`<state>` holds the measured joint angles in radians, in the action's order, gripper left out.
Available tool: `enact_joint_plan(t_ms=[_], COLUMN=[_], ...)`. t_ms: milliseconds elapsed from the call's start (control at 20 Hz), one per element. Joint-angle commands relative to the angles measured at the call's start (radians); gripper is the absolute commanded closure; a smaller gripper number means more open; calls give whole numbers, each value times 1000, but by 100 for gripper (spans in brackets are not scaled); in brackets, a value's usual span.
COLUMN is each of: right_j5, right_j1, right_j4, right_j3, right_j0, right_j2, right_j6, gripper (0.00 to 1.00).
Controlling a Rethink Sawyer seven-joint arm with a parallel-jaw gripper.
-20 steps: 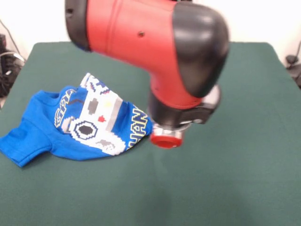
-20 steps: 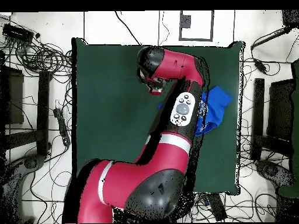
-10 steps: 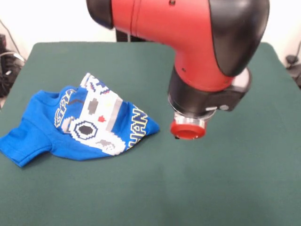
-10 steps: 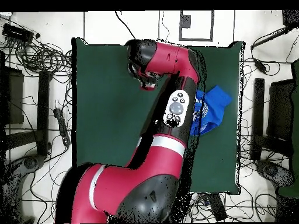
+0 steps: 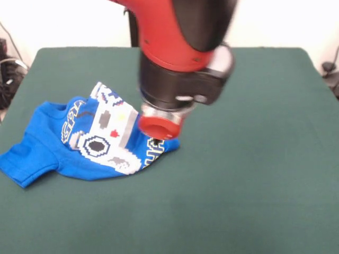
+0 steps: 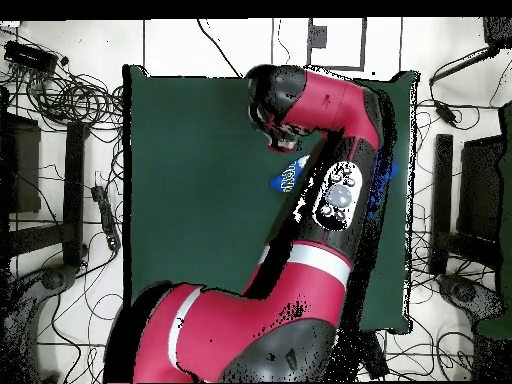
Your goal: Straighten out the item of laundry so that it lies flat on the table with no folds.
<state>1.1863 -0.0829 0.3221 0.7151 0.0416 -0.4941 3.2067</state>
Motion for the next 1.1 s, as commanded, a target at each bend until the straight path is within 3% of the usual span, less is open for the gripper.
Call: enact_joint_plan(t_ms=[50,600,1100], right_j5=[-94,-235,-288], right_j1=[-49,-24,60], right_j4=[-47,-101,-124], right_j3=[249,318,252], right_j0=[4,12,44], right_j2=[83,120,143], right_j6=[-26,-24,-33], gripper=[100,100,100])
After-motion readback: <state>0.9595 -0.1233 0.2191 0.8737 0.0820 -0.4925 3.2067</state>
